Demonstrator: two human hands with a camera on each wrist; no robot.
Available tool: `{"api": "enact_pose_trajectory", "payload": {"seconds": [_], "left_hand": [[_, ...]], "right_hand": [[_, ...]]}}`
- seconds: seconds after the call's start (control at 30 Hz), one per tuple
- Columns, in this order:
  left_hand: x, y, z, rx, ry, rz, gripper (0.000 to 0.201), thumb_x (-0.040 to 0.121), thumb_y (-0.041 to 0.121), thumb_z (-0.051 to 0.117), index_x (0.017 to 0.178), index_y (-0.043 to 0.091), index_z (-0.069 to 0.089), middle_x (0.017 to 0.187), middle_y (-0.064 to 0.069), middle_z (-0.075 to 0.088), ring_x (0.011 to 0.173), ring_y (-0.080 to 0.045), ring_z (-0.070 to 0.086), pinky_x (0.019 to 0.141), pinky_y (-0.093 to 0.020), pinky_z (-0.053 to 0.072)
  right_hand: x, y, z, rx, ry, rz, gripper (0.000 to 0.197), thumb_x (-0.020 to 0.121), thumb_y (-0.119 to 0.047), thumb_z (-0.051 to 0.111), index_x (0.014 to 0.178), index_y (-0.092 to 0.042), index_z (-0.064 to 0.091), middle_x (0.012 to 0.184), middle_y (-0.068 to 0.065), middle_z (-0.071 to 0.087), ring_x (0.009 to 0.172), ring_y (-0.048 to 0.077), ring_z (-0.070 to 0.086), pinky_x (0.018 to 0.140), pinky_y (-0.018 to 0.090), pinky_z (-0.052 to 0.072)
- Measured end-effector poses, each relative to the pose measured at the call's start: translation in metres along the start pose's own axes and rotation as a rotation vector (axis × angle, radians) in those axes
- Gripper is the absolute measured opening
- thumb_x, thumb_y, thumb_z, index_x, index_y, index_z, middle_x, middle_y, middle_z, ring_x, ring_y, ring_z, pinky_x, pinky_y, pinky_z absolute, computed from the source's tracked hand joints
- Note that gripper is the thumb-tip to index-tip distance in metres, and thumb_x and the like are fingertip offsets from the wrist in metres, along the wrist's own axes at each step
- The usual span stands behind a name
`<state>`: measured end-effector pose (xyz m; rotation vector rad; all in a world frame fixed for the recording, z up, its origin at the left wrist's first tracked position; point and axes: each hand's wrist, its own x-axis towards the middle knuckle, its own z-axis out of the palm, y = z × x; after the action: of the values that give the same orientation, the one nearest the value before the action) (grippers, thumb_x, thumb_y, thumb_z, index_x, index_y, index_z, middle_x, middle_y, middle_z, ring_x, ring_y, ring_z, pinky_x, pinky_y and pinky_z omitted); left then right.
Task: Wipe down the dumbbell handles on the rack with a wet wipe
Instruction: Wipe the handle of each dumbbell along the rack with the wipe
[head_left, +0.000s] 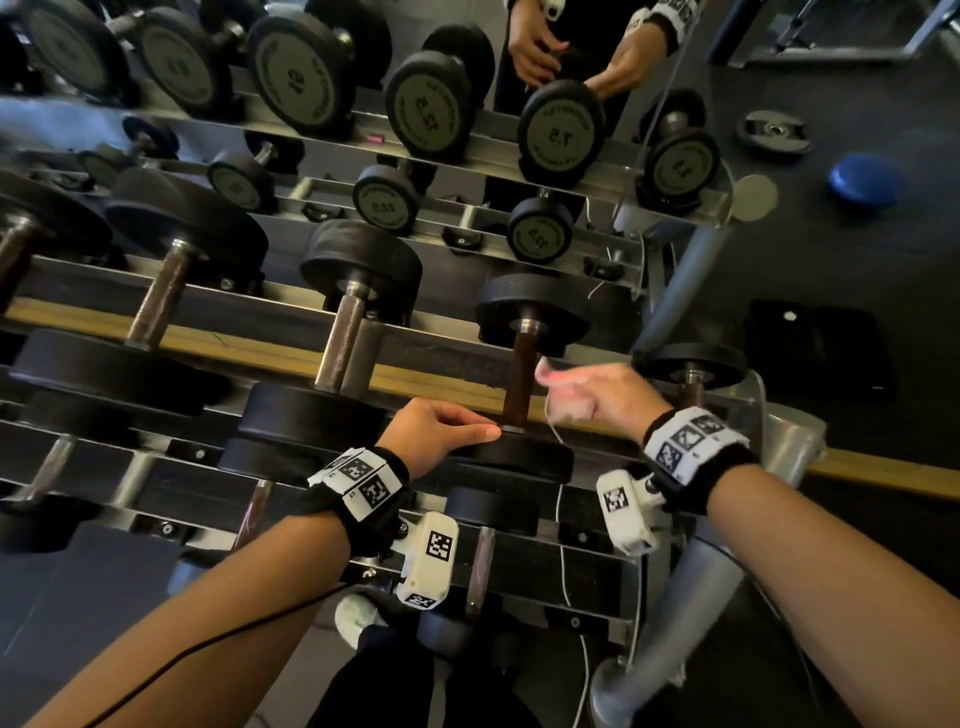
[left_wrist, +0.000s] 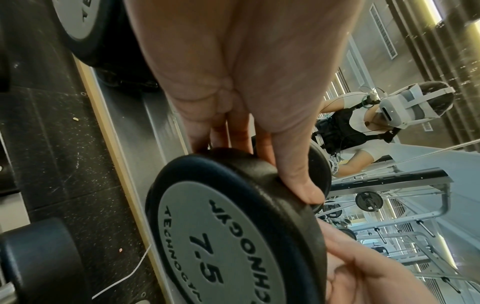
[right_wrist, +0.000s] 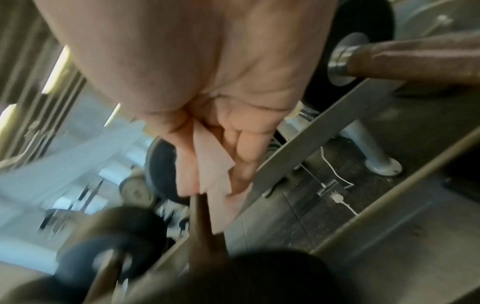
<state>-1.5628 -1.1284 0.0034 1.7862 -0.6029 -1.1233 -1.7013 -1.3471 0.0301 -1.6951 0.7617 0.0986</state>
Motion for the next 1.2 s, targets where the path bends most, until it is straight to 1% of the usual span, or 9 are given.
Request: {"api": "enact_pose_trajectory", "payload": {"seconds": [0.07, 0.17, 0.3, 0.43, 0.63, 0.87, 0.97, 1.03, 1.2], "left_hand": [[-0.001, -0.001, 0.0, 0.003, 0.005, 0.009, 0.036, 0.059, 0.057, 0.081, 0.088, 0.036, 0.08, 0.094, 0.007, 0.078, 0.093, -0.01, 0.074, 0.094, -0.037, 0.057], [-0.002, -0.004, -0.001, -0.003, 0.008, 0.014, 0.021, 0.069, 0.047, 0.082, 0.089, 0.039, 0.08, 0.095, 0.008, 0.078, 0.093, -0.008, 0.073, 0.094, -0.035, 0.056], [-0.003, -0.005, -0.002, -0.026, 0.009, 0.012, 0.028, 0.065, 0.05, 0.08, 0.09, 0.039, 0.08, 0.097, 0.008, 0.078, 0.096, -0.009, 0.073, 0.093, -0.033, 0.056], [-0.004, -0.005, -0.001, -0.043, 0.006, 0.021, 0.027, 0.065, 0.048, 0.08, 0.09, 0.039, 0.08, 0.097, 0.007, 0.078, 0.095, -0.009, 0.073, 0.09, -0.031, 0.056], [-0.004, -0.007, -0.001, -0.053, 0.0, 0.025, 0.031, 0.063, 0.051, 0.08, 0.092, 0.04, 0.08, 0.097, 0.008, 0.078, 0.096, -0.008, 0.073, 0.093, -0.031, 0.055], [-0.002, -0.013, -0.002, -0.076, -0.002, 0.019, 0.041, 0.058, 0.059, 0.081, 0.094, 0.039, 0.08, 0.099, 0.008, 0.078, 0.097, -0.009, 0.073, 0.097, -0.039, 0.056], [-0.002, -0.013, -0.001, -0.072, -0.002, 0.021, 0.046, 0.055, 0.064, 0.08, 0.094, 0.041, 0.079, 0.099, 0.01, 0.078, 0.096, -0.008, 0.073, 0.096, -0.038, 0.056], [-0.002, -0.014, -0.001, -0.069, 0.012, 0.024, 0.043, 0.056, 0.064, 0.079, 0.092, 0.042, 0.079, 0.098, 0.011, 0.078, 0.096, -0.007, 0.073, 0.096, -0.038, 0.056], [-0.001, -0.015, 0.0, -0.079, 0.015, 0.021, 0.044, 0.055, 0.062, 0.08, 0.093, 0.04, 0.08, 0.097, 0.01, 0.078, 0.096, -0.009, 0.073, 0.098, -0.041, 0.055]], "right_hand": [[0.009, -0.009, -0.003, 0.175, 0.085, -0.025, 0.023, 0.099, -0.01, 0.054, 0.101, -0.023, 0.073, 0.086, 0.0, 0.063, 0.08, 0.015, 0.058, 0.089, 0.036, 0.045], [0.011, -0.019, 0.012, 0.26, 0.015, -0.06, 0.023, 0.1, -0.02, 0.056, 0.119, -0.015, 0.069, 0.079, -0.012, 0.064, 0.075, 0.003, 0.058, 0.077, 0.018, 0.044], [-0.003, -0.003, 0.035, -0.322, -0.037, -0.136, 0.039, 0.105, -0.024, 0.044, 0.14, -0.039, 0.05, 0.144, -0.012, 0.048, 0.132, 0.007, 0.042, 0.113, 0.026, 0.032], [-0.02, 0.016, 0.04, -0.327, -0.072, -0.075, 0.041, 0.098, -0.058, 0.042, 0.118, -0.036, 0.071, 0.124, -0.01, 0.067, 0.119, 0.009, 0.057, 0.102, 0.027, 0.039], [-0.006, -0.003, 0.011, -0.162, 0.06, -0.004, 0.031, 0.086, -0.02, 0.064, 0.062, -0.034, 0.077, 0.075, -0.014, 0.07, 0.087, 0.01, 0.062, 0.071, 0.022, 0.044], [0.006, -0.025, -0.01, -0.232, 0.102, -0.179, 0.029, 0.1, -0.031, 0.047, 0.107, -0.047, 0.07, 0.114, -0.007, 0.072, 0.109, 0.016, 0.063, 0.09, 0.021, 0.045], [0.015, -0.026, 0.004, -0.319, -0.009, -0.161, 0.033, 0.103, -0.026, 0.044, 0.126, -0.045, 0.059, 0.114, -0.008, 0.069, 0.109, 0.017, 0.06, 0.082, 0.009, 0.04], [0.02, -0.02, 0.014, -0.545, -0.068, -0.158, 0.044, 0.105, -0.022, 0.038, 0.146, -0.038, 0.041, 0.14, 0.006, 0.056, 0.127, 0.025, 0.052, 0.101, 0.02, 0.036], [0.003, -0.009, 0.023, -0.709, -0.214, -0.308, 0.044, 0.107, -0.023, 0.033, 0.15, -0.035, 0.037, 0.156, -0.017, 0.028, 0.145, 0.008, 0.028, 0.12, 0.024, 0.017]]}}
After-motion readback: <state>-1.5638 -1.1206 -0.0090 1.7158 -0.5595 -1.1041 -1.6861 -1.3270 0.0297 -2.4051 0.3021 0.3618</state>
